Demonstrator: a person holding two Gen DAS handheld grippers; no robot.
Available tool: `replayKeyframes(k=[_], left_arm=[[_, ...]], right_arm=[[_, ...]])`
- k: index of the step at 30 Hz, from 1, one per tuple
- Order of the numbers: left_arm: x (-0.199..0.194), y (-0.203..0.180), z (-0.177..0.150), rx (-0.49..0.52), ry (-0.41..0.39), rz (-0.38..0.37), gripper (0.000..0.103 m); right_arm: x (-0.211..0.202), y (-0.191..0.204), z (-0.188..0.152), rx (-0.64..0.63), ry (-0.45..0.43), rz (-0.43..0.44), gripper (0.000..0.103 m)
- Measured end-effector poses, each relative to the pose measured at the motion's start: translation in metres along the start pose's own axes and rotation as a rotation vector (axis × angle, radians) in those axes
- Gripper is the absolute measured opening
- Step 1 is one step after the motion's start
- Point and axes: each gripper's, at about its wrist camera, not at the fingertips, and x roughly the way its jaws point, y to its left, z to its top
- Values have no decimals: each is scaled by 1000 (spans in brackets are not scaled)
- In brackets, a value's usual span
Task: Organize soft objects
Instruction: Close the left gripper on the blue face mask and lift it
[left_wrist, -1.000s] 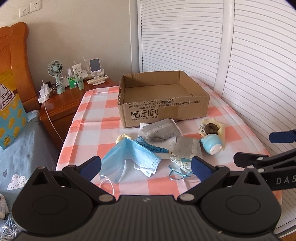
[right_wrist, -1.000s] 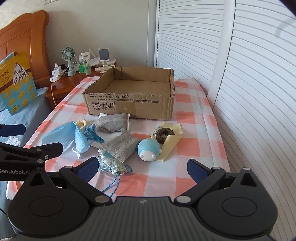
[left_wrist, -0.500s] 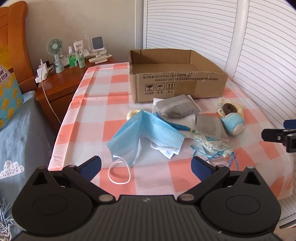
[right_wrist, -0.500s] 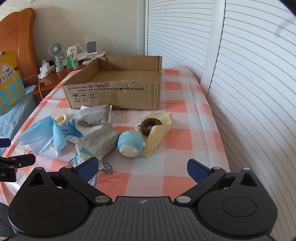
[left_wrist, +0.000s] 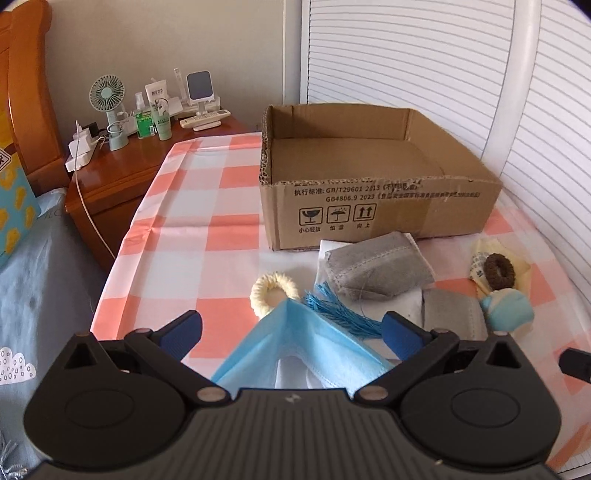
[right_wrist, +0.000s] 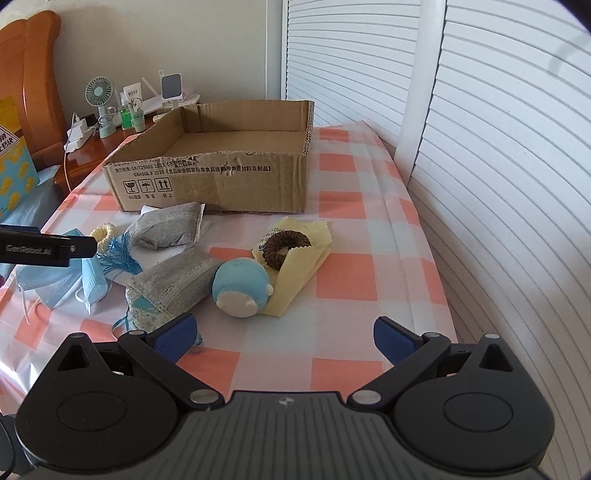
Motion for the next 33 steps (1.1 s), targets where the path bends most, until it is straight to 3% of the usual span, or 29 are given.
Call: replayKeyframes(k=[4,13,17,33], left_arm=[[18,-2,-8,19,47,43,102],[19,19,-35,-23,101,49,103],[19,29,-43,-103,88,7,103],[-12,29,-54,-45,52,27,102]], right_arm=[[5,-4,1,11,13,1,103],[18,1,2,4,44,16,103],[18,5,3,-2,46,24,103],[22,7,5,-8,52,32,103]])
